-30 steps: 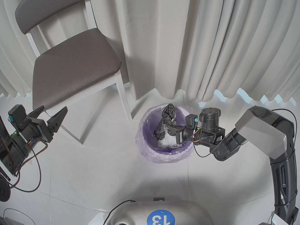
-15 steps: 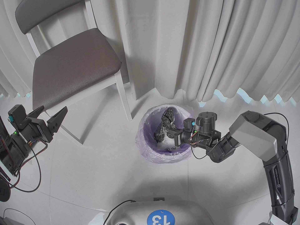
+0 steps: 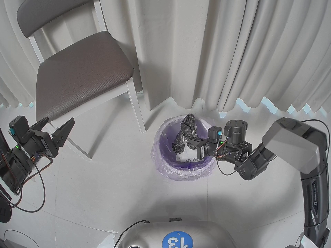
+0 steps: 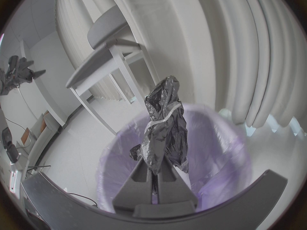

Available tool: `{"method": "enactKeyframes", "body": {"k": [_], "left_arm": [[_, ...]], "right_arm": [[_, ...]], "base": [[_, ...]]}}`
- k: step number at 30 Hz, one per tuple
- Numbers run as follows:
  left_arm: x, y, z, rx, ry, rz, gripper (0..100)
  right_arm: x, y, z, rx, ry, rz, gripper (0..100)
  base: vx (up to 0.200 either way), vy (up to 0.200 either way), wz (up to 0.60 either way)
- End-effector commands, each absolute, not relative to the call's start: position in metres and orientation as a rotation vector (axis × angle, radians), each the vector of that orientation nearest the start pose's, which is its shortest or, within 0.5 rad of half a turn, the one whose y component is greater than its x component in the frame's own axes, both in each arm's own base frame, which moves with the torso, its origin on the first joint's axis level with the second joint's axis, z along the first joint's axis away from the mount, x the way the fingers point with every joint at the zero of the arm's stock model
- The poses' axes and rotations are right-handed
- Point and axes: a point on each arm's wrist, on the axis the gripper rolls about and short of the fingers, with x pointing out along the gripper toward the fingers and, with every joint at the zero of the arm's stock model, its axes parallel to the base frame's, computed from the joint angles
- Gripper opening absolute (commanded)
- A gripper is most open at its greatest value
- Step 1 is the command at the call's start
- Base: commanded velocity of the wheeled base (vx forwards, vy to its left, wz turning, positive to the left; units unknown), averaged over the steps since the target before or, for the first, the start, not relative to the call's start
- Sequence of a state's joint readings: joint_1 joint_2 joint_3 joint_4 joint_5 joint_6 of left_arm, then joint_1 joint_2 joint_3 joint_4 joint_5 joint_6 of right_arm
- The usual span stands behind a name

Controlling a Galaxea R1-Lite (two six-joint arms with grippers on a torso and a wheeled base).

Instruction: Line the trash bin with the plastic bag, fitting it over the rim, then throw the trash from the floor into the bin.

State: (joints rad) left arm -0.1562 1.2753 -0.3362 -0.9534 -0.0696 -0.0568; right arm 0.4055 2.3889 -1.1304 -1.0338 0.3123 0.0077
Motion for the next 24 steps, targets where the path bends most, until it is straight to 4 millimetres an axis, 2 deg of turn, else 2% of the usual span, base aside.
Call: {"method": "enactKeyframes", "body": {"k": [1,5,14,24], "left_arm": [[0.1755,-0.0298,0.1915,-0.056,-0.007,-0.23,100],[0.175,-0.03,0.1913,-0.056,-0.007,-0.23,100],[0.1741,-0.0299,0.192,-0.057,-0.01,-0.231,100],[0.1741,-0.0299,0.192,-0.056,-0.011,-0.231,100]], "right_arm": [[0.3828,0.171,0.0855,0.001,0.145,0.716,0],[0.3785,0.1698,0.092,0.005,0.124,0.718,0],[0.374,0.1714,0.0854,0.012,0.153,0.727,0],[0.3732,0.1731,0.0934,0.015,0.119,0.734,0]], "base": [[0.0,0.0,0.0],[0.0,0.0,0.0],[0.0,0.0,0.0],[0.0,0.0,0.0]]}}
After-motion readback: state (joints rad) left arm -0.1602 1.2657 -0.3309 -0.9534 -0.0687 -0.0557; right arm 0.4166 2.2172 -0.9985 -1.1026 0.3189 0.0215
